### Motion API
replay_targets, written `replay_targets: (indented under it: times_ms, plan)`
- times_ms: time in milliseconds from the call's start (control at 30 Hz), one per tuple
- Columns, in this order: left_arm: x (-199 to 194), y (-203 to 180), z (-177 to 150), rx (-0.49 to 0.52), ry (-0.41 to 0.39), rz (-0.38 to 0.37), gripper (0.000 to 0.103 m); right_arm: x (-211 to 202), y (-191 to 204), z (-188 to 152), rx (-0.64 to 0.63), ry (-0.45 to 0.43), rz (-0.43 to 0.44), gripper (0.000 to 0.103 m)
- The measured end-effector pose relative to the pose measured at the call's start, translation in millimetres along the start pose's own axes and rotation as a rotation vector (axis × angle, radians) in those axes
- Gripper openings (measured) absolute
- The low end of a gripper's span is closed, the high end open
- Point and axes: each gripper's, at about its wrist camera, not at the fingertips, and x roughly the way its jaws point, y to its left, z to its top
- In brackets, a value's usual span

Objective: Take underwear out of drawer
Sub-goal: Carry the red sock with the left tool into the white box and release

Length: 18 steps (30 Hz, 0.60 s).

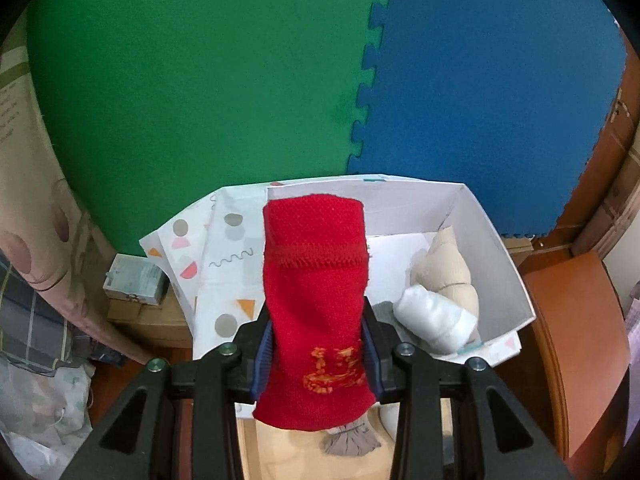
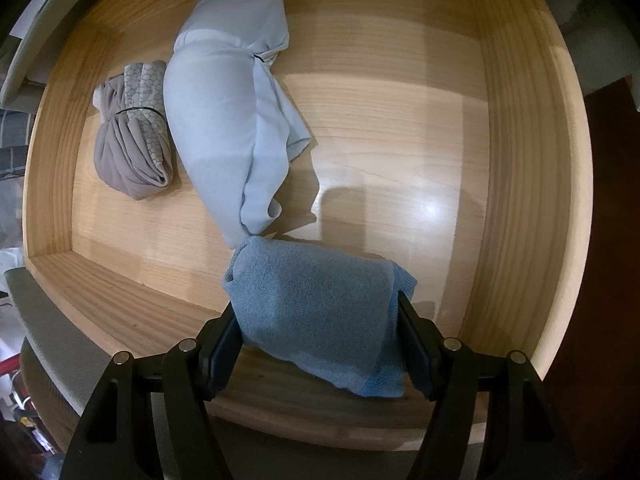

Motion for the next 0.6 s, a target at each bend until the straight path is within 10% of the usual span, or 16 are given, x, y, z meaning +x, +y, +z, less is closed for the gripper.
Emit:
replay_targets:
  times_ms: [600]
  plan:
    - [58,-18,5,0.053,0.068,0.081,0.043,6,-2,-1,0.011,0.001,0.012,0.066]
